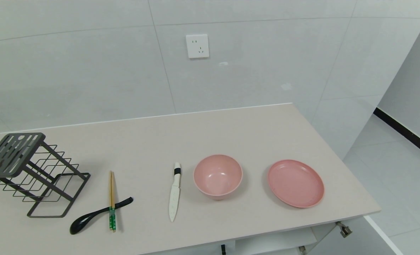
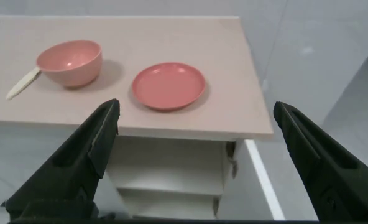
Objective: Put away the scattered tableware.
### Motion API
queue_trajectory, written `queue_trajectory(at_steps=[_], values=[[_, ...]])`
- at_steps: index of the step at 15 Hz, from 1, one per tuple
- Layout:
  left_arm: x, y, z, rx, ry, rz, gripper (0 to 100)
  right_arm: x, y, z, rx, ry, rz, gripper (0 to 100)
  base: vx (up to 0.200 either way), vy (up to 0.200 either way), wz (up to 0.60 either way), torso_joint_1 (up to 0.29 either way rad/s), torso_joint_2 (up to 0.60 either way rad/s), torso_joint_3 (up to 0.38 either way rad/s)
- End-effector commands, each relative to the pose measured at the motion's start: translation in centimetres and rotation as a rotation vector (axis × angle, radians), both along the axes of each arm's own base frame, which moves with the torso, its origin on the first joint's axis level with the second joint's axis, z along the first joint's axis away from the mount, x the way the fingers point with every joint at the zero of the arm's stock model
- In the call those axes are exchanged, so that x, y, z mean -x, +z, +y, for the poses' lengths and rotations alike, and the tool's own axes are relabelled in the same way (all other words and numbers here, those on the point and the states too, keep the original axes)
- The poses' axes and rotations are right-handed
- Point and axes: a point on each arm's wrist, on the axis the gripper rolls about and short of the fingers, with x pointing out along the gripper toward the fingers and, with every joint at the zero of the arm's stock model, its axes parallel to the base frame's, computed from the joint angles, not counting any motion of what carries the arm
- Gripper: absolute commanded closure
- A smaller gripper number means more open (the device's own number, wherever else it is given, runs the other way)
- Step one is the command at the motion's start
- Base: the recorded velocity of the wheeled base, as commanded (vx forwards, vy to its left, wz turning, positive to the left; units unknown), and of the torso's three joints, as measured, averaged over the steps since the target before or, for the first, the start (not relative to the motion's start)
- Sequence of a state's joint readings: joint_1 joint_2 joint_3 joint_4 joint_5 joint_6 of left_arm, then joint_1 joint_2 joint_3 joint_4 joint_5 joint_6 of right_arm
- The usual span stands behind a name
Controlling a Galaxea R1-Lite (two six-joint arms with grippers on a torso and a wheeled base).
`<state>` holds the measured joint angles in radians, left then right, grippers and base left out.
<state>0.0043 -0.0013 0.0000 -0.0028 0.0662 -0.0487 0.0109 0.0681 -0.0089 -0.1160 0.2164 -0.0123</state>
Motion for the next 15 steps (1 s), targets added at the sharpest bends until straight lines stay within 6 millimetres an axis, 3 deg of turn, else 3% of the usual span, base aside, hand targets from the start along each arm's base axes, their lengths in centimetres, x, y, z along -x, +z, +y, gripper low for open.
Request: queue_trajectory(at_steps=[1,3,5,7,11,15], values=[[0.0,0.0,0.0,0.0,0.0,0.001,0,-2.4,2.0,0.2,-0.004,0.09,0.202,0,0.0,0.0,0.0,0.0,0.0,0.0],[0.0,0.0,0.0,0.0,0.0,0.001,0,-4.7,3.0,0.5,0.008,0.158,0.347,0,0.0,0.0,0.0,0.0,0.0,0.0],[0.0,0.0,0.0,0.0,0.002,0.001,0,-6.8,2.8,0.8,0.026,0.175,0.438,0,0.0,0.0,0.0,0.0,0.0,0.0],[0.0,0.0,0.0,0.0,0.0,0.001,0,-8.5,2.5,1.0,0.036,0.177,0.439,0,0.0,0.0,0.0,0.0,0.0,0.0],[0.0,0.0,0.0,0.0,0.002,0.001,0,-14.8,2.6,1.7,0.046,0.17,0.422,0,0.0,0.0,0.0,0.0,0.0,0.0],[0.0,0.0,0.0,0.002,0.0,0.001,0,-16.6,2.5,1.9,0.055,0.165,0.379,0,0.0,0.0,0.0,0.0,0.0,0.0]])
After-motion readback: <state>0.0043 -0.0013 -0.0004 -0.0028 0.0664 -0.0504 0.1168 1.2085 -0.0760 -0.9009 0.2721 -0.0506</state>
